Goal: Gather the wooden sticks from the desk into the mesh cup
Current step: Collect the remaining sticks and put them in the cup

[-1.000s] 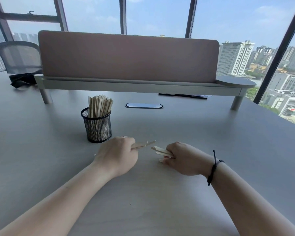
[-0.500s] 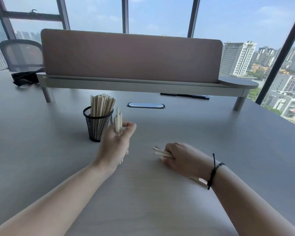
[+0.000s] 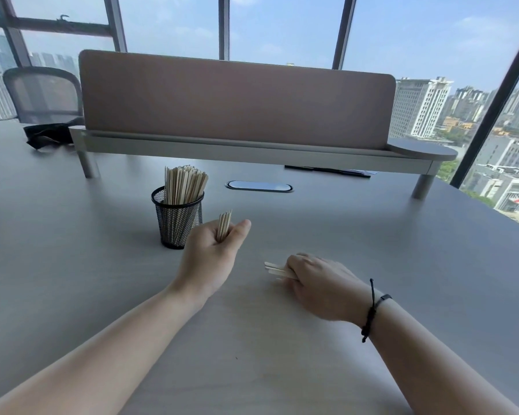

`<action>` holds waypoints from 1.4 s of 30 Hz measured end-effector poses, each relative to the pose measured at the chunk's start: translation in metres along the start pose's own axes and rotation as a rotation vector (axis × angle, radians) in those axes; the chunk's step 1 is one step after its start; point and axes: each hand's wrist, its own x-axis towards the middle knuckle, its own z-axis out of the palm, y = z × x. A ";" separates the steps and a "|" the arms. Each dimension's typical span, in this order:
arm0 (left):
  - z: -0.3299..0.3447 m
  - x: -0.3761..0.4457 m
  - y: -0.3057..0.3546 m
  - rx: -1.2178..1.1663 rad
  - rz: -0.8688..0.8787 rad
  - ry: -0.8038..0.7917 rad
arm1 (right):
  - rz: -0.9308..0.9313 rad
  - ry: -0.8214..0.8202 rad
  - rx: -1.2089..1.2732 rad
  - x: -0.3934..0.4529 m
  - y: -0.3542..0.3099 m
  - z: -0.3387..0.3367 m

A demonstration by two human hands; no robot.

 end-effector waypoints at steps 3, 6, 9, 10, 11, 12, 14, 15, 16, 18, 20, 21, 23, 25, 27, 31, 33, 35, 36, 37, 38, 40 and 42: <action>-0.001 0.001 0.002 -0.053 -0.042 0.041 | 0.011 0.103 0.109 0.001 0.000 0.000; -0.001 0.003 0.003 -0.152 -0.103 0.094 | 0.017 0.253 0.387 0.004 -0.003 -0.002; -0.001 0.004 0.005 -0.246 -0.145 0.122 | 0.008 0.297 0.541 0.005 -0.009 -0.006; -0.002 0.005 0.005 -0.263 -0.151 0.123 | -0.003 0.304 0.594 0.005 -0.013 -0.007; -0.003 0.005 0.006 -0.272 -0.153 0.122 | -0.007 0.315 0.656 0.004 -0.017 -0.008; -0.003 0.005 0.007 -0.276 -0.154 0.118 | 0.002 0.335 0.741 0.003 -0.022 -0.010; -0.004 0.004 0.009 -0.299 -0.150 0.100 | 0.044 0.361 1.046 0.004 -0.033 -0.013; -0.004 0.003 0.010 -0.312 -0.148 0.087 | 0.051 0.360 1.232 0.007 -0.038 -0.016; -0.003 0.002 0.011 -0.327 -0.145 0.073 | 0.047 0.353 1.392 0.010 -0.042 -0.018; -0.002 0.001 0.013 -0.360 -0.150 0.037 | 0.017 0.337 1.572 0.016 -0.048 -0.021; -0.001 -0.001 0.014 -0.373 -0.166 -0.002 | 0.023 0.328 1.577 0.019 -0.054 -0.016; 0.000 -0.002 0.013 -0.369 -0.170 -0.014 | 0.042 0.320 1.542 0.019 -0.055 -0.010; 0.002 -0.003 0.010 -0.361 -0.170 -0.018 | 0.089 0.293 1.437 0.019 -0.059 0.003; 0.003 -0.003 0.007 -0.348 -0.162 -0.024 | 0.128 0.247 1.353 0.019 -0.062 0.013; 0.005 -0.005 0.008 -0.337 -0.160 -0.040 | 0.120 0.213 1.315 0.022 -0.066 0.016; 0.006 -0.007 0.010 -0.258 -0.103 -0.079 | 0.094 0.173 1.271 0.028 -0.070 0.015; 0.005 -0.006 0.009 -0.238 -0.052 -0.097 | 0.089 0.139 1.259 0.029 -0.073 0.013; 0.004 -0.004 0.005 -0.178 -0.028 -0.103 | 0.064 0.159 1.259 0.033 -0.074 0.013; 0.004 -0.003 0.003 -0.140 -0.021 -0.099 | 0.031 0.191 1.233 0.035 -0.075 0.013; 0.005 -0.003 0.001 -0.101 -0.013 -0.099 | -0.014 0.233 1.182 0.037 -0.076 0.014; 0.006 -0.003 -0.001 -0.065 -0.005 -0.095 | -0.046 0.270 1.141 0.039 -0.076 0.016; 0.007 -0.002 -0.004 -0.009 -0.009 -0.060 | -0.086 0.295 1.087 0.041 -0.075 0.021; 0.007 -0.001 -0.006 0.022 -0.043 -0.016 | -0.082 0.280 1.007 0.039 -0.072 0.026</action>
